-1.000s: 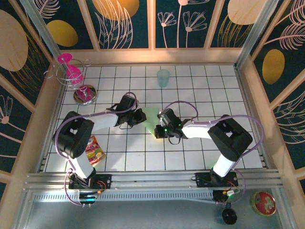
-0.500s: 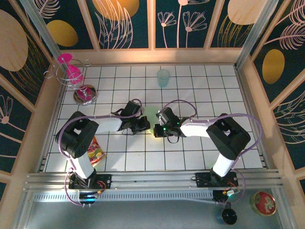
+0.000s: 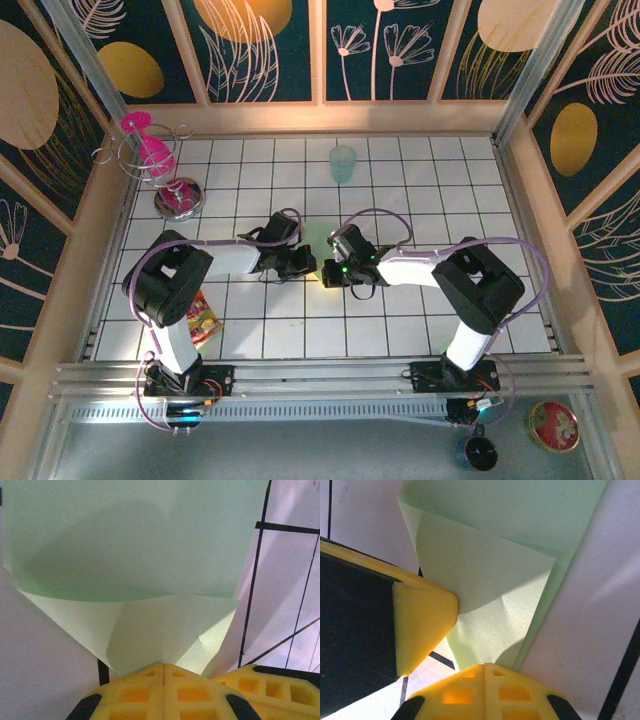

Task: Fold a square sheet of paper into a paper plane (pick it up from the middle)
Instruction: Third fold the triangle at the center of the table.

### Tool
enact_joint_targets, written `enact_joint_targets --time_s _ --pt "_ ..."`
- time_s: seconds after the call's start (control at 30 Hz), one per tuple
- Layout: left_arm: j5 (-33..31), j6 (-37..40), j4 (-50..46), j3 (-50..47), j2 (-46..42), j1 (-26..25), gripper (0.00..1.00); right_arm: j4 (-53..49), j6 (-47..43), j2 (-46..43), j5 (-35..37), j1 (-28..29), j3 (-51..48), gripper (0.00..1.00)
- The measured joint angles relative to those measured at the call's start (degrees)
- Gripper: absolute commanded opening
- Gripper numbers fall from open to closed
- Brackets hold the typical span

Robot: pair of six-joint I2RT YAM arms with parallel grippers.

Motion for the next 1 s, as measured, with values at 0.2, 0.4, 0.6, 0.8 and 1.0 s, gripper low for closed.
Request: enact_joint_targets --time_s 0.2,0.4,0.6,0.8,1.0 --pt "0.07 0.04 -0.20 0.02 0.02 1.99 0.09 -0.17 -0.02 0.52 0.74 0.02 0.57 0.00" --pt "1.99 1.36 -0.76 1.44 1.53 6.45 0.10 0.76 -0.20 0.90 1.81 0.02 0.72 0.00" --pt "3.26 3.89 -1.05 2.49 2.47 10.97 0.12 1.33 -0.46 0.92 2.45 0.00 0.68 0.00" --pt "-0.55 7.54 -3.93 6.03 3.23 15.47 0.15 0.76 -3.17 -0.50 2.49 -0.50 -0.31 0.00" --pt "-3.43 8.52 -5.25 6.25 1.55 16.55 0.22 -0.57 -3.52 -3.78 2.64 -1.31 -0.48 0.17"
